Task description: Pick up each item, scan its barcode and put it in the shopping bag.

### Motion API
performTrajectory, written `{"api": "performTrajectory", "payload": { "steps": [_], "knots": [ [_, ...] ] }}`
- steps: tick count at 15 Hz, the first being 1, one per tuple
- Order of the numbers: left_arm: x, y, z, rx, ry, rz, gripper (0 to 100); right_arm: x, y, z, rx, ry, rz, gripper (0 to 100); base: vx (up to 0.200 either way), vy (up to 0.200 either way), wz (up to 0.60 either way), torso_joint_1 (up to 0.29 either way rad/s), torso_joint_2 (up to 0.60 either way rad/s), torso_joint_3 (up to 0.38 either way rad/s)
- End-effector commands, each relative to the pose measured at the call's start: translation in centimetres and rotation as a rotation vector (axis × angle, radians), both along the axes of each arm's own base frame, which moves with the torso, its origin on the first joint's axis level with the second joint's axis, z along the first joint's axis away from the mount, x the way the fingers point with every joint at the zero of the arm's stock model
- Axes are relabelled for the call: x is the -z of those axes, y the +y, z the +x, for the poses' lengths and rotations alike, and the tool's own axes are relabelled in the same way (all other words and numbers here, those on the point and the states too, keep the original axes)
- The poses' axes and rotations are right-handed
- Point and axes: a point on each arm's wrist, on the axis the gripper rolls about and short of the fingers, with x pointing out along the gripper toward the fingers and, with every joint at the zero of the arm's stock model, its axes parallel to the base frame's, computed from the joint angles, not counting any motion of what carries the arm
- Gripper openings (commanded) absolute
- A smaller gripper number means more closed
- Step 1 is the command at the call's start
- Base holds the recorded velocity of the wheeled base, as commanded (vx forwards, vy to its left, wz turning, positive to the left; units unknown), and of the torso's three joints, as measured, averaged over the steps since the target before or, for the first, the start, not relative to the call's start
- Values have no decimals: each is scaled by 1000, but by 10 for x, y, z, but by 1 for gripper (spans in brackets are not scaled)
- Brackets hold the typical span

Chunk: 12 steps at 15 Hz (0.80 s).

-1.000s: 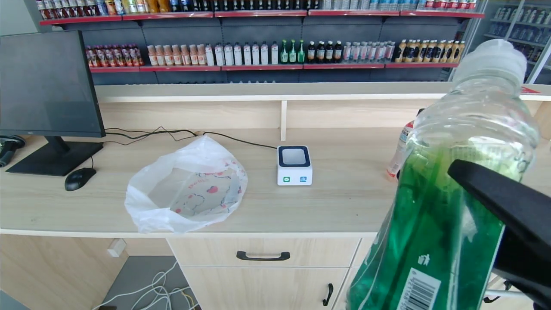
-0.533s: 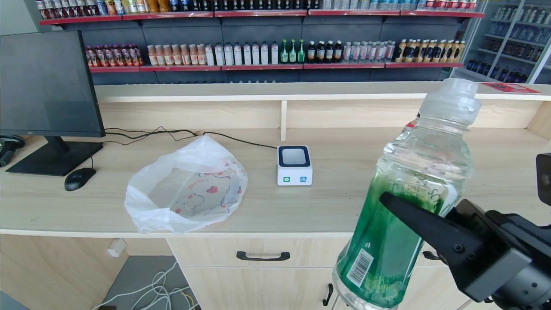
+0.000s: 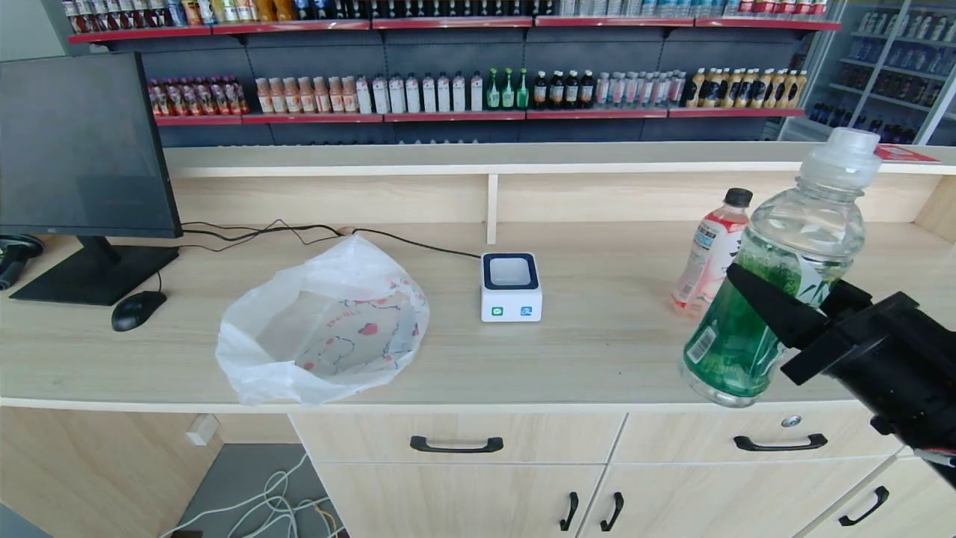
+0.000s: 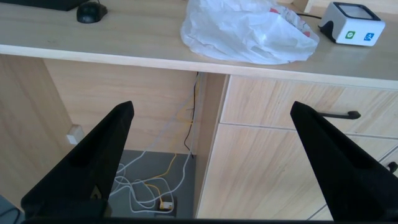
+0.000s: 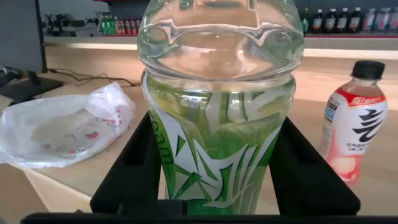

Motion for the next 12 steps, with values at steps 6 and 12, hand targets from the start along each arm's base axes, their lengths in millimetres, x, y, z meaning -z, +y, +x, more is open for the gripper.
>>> {"api": "performTrajectory", "payload": {
  "steps": [6, 12],
  "knots": [
    [0, 0, 0, -2, 2, -2, 100, -6, -20, 4, 172, -25, 14, 0, 0, 0, 0, 0, 0, 0],
    [0, 0, 0, -3, 2, -2, 100, -7, -22, -7, 162, -36, 24, 0, 0, 0, 0, 0, 0, 0]
  ]
}}
